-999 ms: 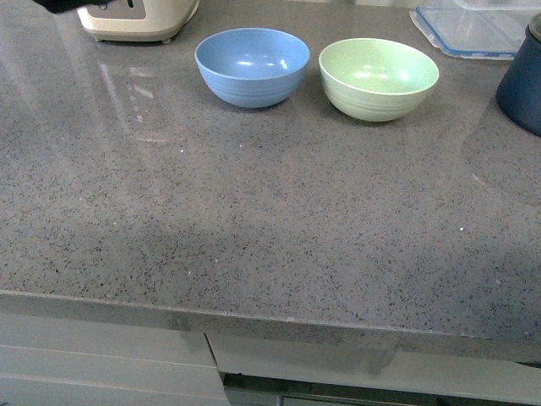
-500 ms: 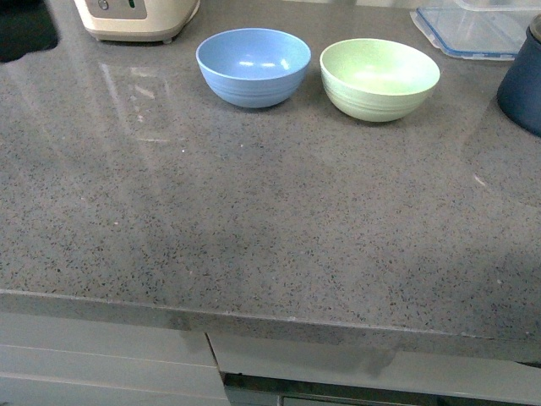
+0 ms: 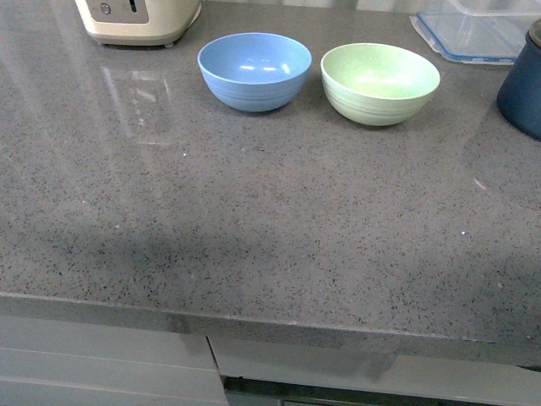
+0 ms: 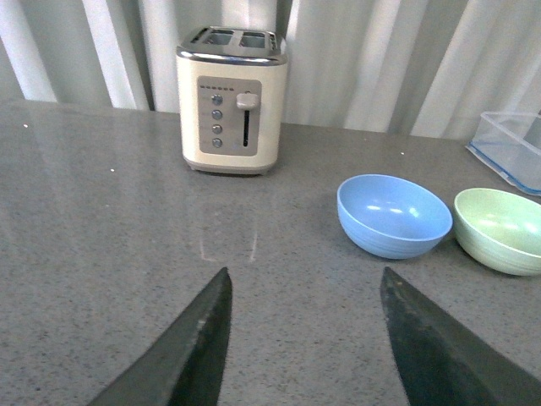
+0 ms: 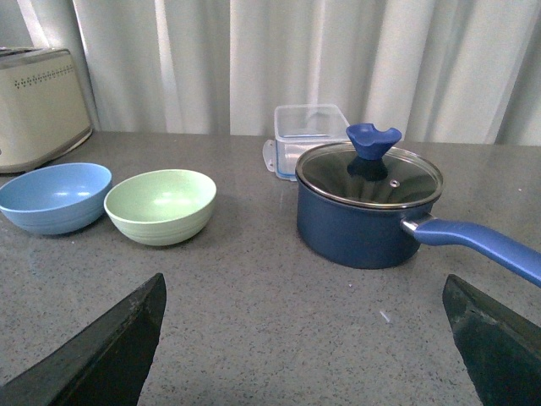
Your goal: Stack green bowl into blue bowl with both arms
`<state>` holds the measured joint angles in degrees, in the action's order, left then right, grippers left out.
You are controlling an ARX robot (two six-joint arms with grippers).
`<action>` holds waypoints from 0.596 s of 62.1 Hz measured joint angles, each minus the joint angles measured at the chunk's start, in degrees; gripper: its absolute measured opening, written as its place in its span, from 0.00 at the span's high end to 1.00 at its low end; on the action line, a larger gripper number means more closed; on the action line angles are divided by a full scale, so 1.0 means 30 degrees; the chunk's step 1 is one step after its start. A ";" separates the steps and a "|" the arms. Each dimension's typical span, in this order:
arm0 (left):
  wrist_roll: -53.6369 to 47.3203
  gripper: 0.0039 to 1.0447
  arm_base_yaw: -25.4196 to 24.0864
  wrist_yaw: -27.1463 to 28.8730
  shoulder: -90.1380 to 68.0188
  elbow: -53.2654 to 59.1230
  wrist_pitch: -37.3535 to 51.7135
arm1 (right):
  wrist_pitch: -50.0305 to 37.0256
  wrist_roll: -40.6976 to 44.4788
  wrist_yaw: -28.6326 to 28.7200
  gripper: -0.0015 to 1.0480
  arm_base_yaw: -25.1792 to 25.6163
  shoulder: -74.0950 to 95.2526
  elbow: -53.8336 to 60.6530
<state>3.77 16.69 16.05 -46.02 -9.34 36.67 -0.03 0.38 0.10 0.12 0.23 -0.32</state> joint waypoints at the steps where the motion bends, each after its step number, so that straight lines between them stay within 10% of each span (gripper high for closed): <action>1: -0.0146 0.52 -0.0102 -0.0080 0.0131 0.0073 -0.0022 | 0.0000 0.0000 0.0000 0.10 0.0000 -0.0007 0.0000; 15: -0.0969 0.97 -0.2157 -0.2113 0.3147 0.1559 -0.1734 | 0.0000 0.0000 -0.0007 0.10 0.0000 0.0000 0.0000; 37: -0.1100 0.97 -0.5195 -0.5246 0.6397 0.2710 -0.3504 | 0.0000 0.0000 -0.0007 0.10 0.0000 0.0000 0.0000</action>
<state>0.47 1.10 0.32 -26.83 -1.21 26.15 -0.03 0.38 0.08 0.12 0.23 -0.32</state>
